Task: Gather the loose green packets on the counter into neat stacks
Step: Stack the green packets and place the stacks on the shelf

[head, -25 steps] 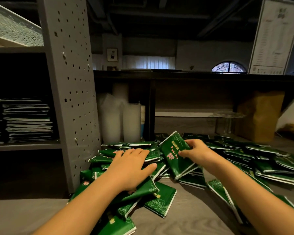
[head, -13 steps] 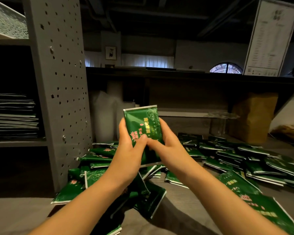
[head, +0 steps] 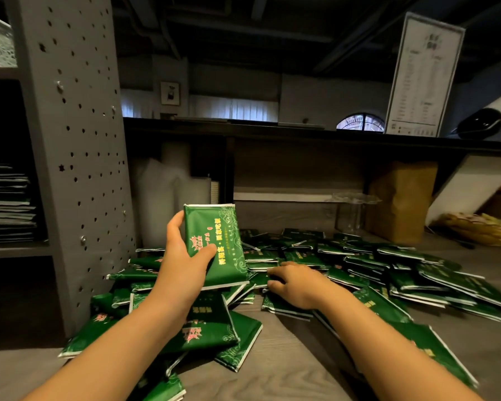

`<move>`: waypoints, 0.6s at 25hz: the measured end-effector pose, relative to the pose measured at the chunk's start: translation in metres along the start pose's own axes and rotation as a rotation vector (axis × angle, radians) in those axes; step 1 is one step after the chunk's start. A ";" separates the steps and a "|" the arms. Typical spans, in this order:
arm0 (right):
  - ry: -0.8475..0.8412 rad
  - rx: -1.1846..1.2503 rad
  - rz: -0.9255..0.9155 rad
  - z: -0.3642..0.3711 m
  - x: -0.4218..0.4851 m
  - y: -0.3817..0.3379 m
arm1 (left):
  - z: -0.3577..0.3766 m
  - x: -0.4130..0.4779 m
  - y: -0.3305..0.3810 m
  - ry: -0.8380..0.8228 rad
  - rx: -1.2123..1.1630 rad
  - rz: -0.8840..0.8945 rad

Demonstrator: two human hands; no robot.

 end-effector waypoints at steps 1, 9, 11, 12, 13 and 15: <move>0.013 -0.019 0.042 -0.003 -0.001 0.000 | 0.000 0.001 -0.001 -0.002 0.004 -0.005; 0.084 0.065 0.271 -0.016 -0.013 0.014 | 0.001 -0.003 0.001 0.001 0.023 -0.038; 0.132 0.312 0.291 -0.024 -0.014 0.022 | 0.001 -0.003 0.002 0.001 0.030 -0.046; 0.183 0.408 0.296 -0.029 -0.017 0.025 | 0.001 -0.002 0.001 0.004 0.032 -0.052; 0.251 0.488 0.276 -0.036 -0.020 0.026 | 0.001 -0.001 0.000 0.010 0.033 -0.059; 0.409 0.725 0.162 -0.050 -0.027 0.022 | 0.001 0.000 -0.001 0.015 0.045 -0.079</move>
Point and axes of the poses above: each hand's wrist, its own x-axis towards the middle knuckle, its own z-axis out of the palm, y = z × x, the point moved 2 cm from there along x, towards the middle knuckle, and after that the axes turned 14 degrees about -z, right-handed, at the moved point
